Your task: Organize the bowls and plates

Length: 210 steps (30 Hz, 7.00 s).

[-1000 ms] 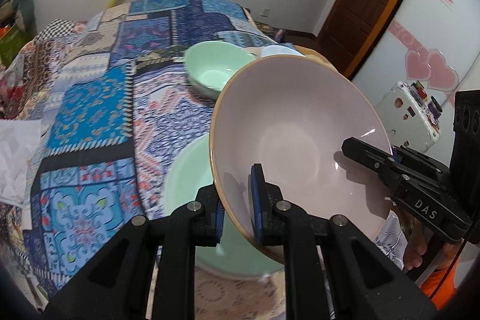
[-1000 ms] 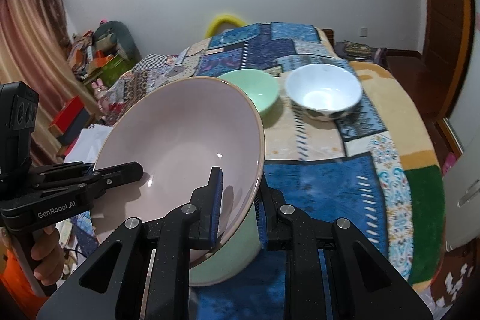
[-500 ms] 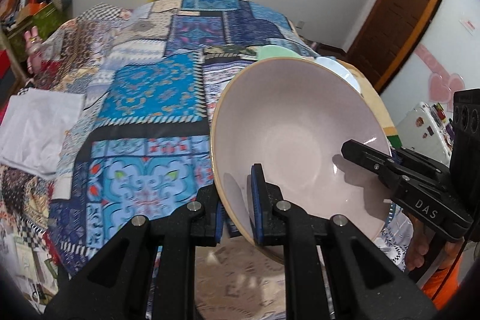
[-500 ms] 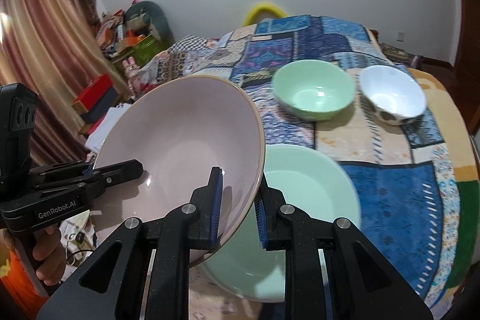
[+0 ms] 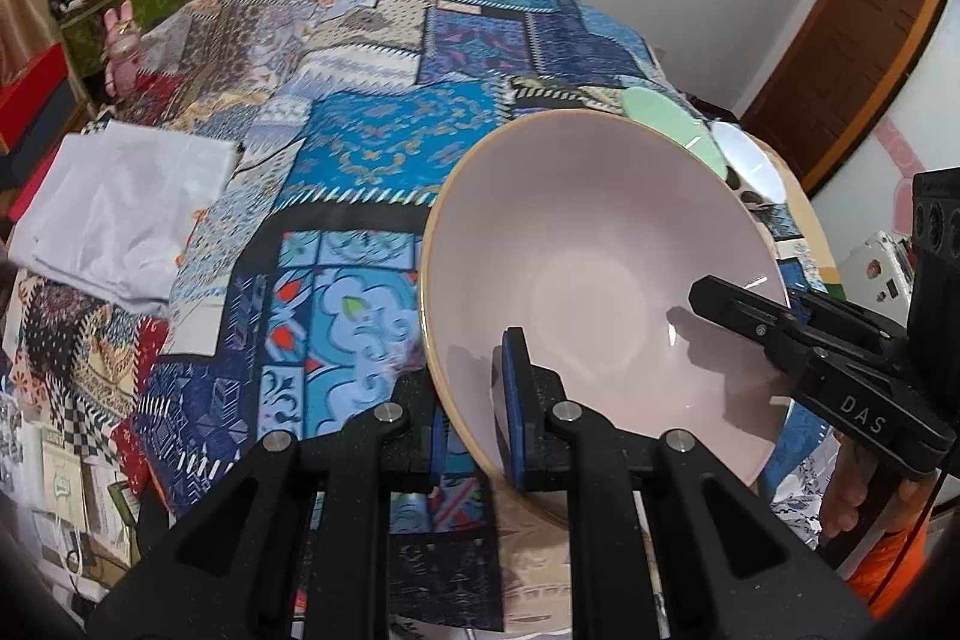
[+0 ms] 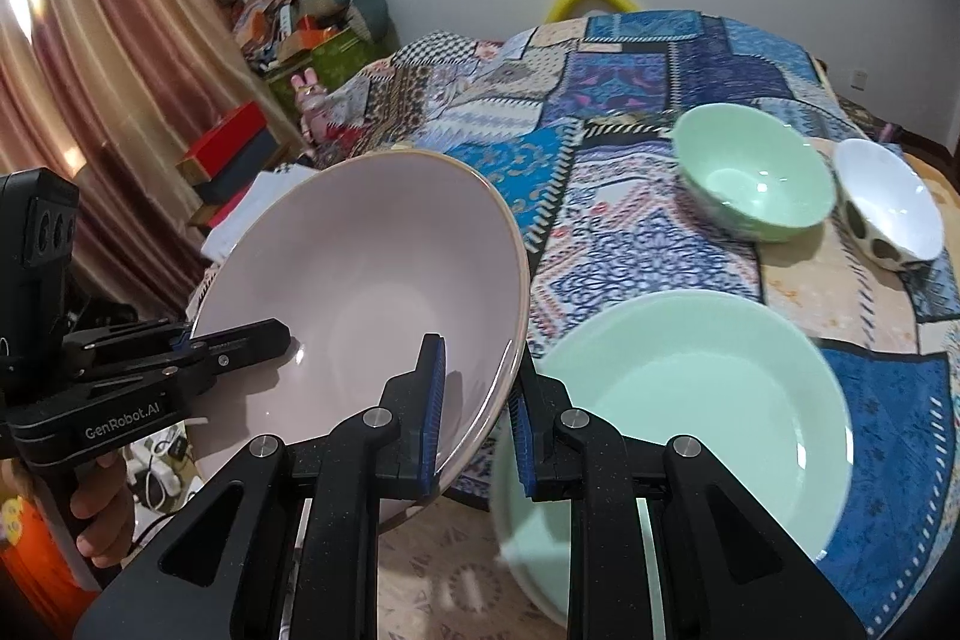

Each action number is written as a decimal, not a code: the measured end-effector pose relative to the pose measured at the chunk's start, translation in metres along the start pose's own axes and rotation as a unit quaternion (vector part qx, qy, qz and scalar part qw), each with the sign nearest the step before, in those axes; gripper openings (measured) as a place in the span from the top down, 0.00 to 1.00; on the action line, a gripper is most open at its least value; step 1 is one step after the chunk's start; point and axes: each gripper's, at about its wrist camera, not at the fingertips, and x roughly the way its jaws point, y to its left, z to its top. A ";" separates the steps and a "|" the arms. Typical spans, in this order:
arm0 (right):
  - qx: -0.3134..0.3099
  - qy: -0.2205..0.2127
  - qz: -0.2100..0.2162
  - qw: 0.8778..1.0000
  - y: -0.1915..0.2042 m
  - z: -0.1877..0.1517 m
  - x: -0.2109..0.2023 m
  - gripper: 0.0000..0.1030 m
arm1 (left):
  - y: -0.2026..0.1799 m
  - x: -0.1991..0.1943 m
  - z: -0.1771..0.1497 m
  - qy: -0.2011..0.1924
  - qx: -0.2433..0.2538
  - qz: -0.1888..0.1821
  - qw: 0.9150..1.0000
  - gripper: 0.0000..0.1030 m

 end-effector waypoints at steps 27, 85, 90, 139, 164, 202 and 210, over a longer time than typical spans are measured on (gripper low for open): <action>-0.016 0.094 0.020 0.995 0.013 -0.017 0.070 0.79 | 0.048 0.059 -0.029 0.062 -0.033 0.023 0.997 0.85; 0.124 -0.010 -0.124 0.984 -0.195 0.059 0.005 0.59 | -0.105 0.080 0.130 -0.062 0.064 0.015 0.996 0.11; 0.137 0.006 -0.120 0.983 -0.207 0.061 0.023 0.65 | -0.107 0.104 0.143 -0.050 0.066 0.006 0.997 0.11; 0.106 0.018 -0.052 0.993 -0.193 0.059 0.032 0.83 | -0.147 0.216 0.150 0.087 0.077 -0.004 0.993 0.87; 0.066 -0.040 -0.052 0.996 -0.131 0.060 -0.039 0.83 | -0.148 0.089 0.119 0.014 0.074 -0.018 0.997 0.87; -0.001 -0.009 0.034 0.999 -0.013 0.024 -0.013 0.83 | -0.030 -0.006 0.026 -0.003 -0.011 0.041 0.999 0.86; 0.000 0.013 0.052 0.999 0.003 0.016 0.008 0.83 | -0.002 -0.003 0.010 0.011 -0.029 0.050 0.998 0.86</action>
